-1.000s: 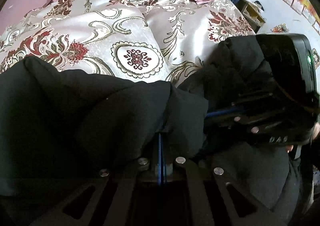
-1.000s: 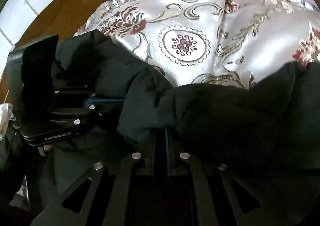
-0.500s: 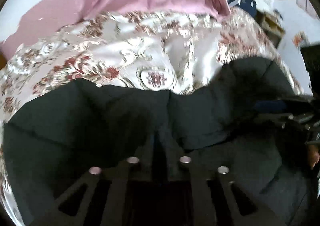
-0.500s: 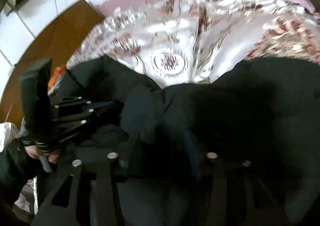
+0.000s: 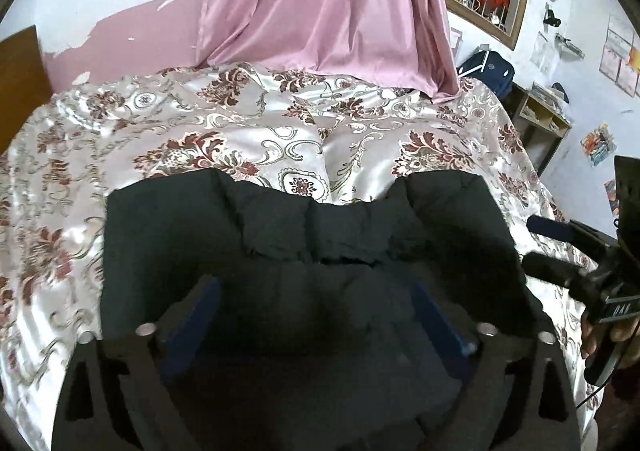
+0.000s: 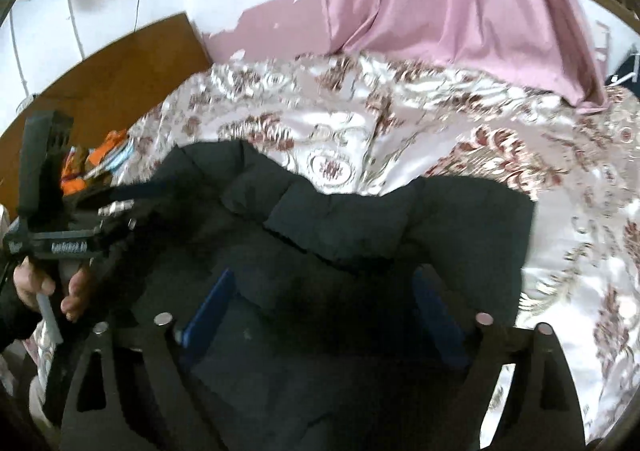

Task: Fold large clothes
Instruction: 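Lift the folded black jacket off the bed with both tools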

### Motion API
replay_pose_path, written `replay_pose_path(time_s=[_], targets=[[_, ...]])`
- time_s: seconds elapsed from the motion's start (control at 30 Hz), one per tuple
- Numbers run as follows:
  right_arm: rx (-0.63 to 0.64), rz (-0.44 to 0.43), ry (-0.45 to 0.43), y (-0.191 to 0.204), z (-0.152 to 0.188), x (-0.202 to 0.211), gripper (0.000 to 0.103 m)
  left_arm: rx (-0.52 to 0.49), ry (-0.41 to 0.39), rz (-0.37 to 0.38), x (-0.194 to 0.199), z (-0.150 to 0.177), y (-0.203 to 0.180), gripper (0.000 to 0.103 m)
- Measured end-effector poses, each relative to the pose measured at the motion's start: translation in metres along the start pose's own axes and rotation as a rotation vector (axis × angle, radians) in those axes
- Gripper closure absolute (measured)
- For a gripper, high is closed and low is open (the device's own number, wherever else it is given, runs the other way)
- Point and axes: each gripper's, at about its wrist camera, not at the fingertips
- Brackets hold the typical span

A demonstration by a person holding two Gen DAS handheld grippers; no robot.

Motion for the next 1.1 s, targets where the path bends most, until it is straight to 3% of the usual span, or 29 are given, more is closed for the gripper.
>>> replay_pose_path(time_s=[0.17,0.6,1.1], targets=[[-0.018,0.01,-0.049,0.01,0.0,0.039,0.003,-0.009,-0.054,-0.023,0.046,0.012,-0.013,0.001],[0.08,0.063,-0.168,0.073,0.005,0.149,0.002,-0.003,-0.256,0.002,0.184,0.049,-0.027,0.001],[0.131,0.075,-0.258,0.152,0.035,0.249,0.002,-0.059,-0.364,-0.025,0.283,0.118,-0.044,0.0]])
Point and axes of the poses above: each gripper's, at about its wrist camera, not at the fingertips, and x roughly against the way its jaws point, y to its left, z to its underside, and after that the axes turned 15 degrees about x, right-handed
